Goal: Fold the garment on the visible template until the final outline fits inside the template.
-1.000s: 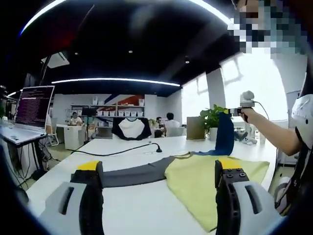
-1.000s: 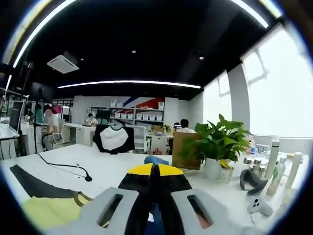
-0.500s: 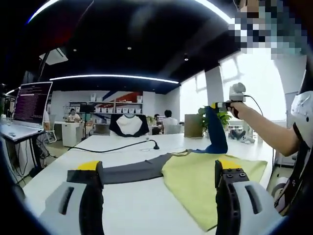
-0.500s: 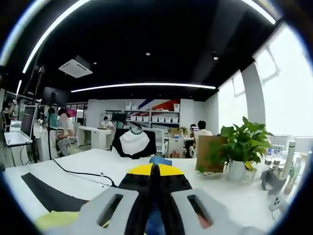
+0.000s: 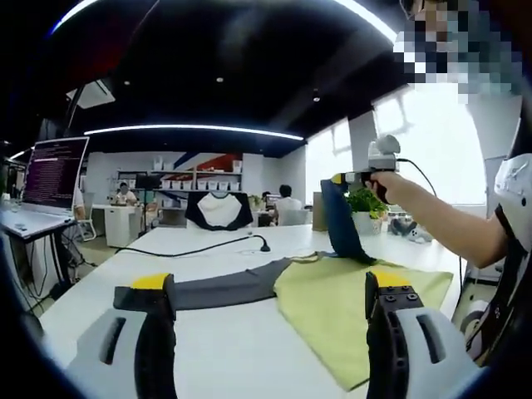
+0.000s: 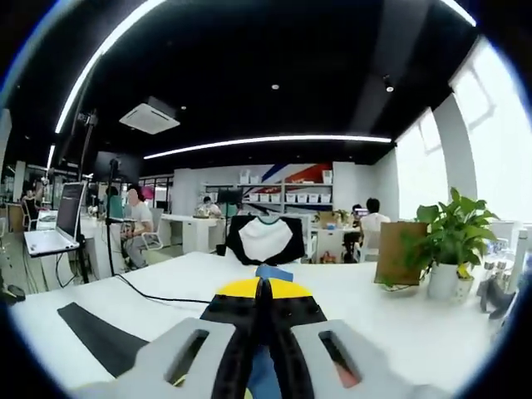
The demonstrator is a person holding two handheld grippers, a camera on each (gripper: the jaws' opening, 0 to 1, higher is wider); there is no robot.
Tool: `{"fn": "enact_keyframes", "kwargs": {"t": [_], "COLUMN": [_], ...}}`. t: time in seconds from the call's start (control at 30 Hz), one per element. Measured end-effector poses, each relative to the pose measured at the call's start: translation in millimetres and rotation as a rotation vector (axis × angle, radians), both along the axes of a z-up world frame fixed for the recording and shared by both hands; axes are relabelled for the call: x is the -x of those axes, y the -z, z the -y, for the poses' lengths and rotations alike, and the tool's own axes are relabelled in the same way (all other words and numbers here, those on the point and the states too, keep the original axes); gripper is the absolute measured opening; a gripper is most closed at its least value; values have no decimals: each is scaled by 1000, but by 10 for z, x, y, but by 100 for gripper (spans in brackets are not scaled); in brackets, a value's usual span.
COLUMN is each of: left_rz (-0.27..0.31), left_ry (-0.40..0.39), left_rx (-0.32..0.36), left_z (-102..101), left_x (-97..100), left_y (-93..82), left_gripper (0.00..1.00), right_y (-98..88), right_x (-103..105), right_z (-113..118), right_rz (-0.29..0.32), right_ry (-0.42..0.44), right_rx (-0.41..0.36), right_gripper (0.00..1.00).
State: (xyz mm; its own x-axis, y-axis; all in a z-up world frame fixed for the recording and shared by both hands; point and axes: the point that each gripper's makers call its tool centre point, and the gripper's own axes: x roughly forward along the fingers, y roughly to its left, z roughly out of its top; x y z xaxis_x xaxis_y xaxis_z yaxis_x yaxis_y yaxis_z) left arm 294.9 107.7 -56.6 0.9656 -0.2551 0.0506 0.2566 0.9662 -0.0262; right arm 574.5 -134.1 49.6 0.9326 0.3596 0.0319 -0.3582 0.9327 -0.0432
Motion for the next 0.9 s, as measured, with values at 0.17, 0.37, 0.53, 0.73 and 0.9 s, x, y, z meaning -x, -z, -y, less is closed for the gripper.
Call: {"fn": "enact_keyframes", "kwargs": {"t": [0.17, 0.37, 0.53, 0.73, 0.9], "left_rz": [-9, -16, -23, -25, -33], "left_ry": [-12, -23, -34, -43, -49], "left_rx": [1, -2, -5, -6, -11], "left_z": [-35, -66, -90, -99, -116], "left_x": [22, 40, 39, 34, 38], "left_y": [16, 23, 36, 42, 59], "left_gripper": [100, 100, 100, 100, 100], "right_y": [314, 588, 819, 1057, 1250], "right_x": [-35, -36, -40, -38, -1], "right_z": [-299, -491, -600, -753, -930], "right_rz": [-63, -112, -157, -212, -249], "right_ry": [-46, -76, -97, -125, -155], "right_rx": [14, 24, 26, 21, 44], "right_gripper": [0, 0, 0, 0, 0]}}
